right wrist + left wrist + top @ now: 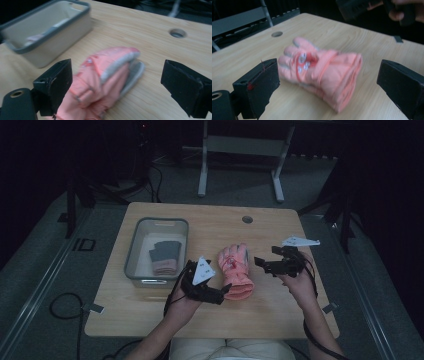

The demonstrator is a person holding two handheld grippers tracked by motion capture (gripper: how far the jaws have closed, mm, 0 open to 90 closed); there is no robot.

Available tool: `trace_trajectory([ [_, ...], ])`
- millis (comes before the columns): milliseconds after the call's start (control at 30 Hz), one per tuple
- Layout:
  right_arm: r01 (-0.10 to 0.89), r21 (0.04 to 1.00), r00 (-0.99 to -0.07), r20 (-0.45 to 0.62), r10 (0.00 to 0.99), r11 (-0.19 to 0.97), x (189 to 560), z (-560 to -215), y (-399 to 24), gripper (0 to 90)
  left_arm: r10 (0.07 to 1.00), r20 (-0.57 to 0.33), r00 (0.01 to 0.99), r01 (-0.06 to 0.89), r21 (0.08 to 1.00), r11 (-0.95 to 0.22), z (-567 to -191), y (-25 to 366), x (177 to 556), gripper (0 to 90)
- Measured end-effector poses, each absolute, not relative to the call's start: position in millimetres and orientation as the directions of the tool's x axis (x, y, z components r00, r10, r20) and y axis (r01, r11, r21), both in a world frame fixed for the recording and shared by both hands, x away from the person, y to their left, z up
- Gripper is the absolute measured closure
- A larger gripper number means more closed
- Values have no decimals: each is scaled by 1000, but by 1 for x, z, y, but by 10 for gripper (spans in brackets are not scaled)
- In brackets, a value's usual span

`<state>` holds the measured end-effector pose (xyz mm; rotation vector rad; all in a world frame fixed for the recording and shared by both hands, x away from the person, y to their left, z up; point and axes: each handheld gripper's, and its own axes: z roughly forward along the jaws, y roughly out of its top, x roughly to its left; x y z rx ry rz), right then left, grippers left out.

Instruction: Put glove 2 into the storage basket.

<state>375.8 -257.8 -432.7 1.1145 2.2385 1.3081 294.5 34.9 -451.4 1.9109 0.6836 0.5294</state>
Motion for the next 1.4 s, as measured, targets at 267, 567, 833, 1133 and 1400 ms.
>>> trace_trajectory([
  [267,464,818,-665,67,744,341,389,-425,-235,628,649,-85,756,380,864,-330,-445,20,356,60],
  [567,530,760,-625,51,779,377,416,-455,-201,565,758,-185,625,577,763,-290,-478,12,407,217],
  [833,635,642,-603,64,795,430,424,-493,-208,361,804,-239,544,706,649,-285,-508,6,419,216],
  [1133,723,565,-593,211,777,398,437,-517,-221,349,764,-411,497,807,542,-233,-536,0,432,261],
  [1400,734,547,-608,265,748,402,438,-522,-220,509,705,-516,486,839,503,-210,-546,2,438,411],
])
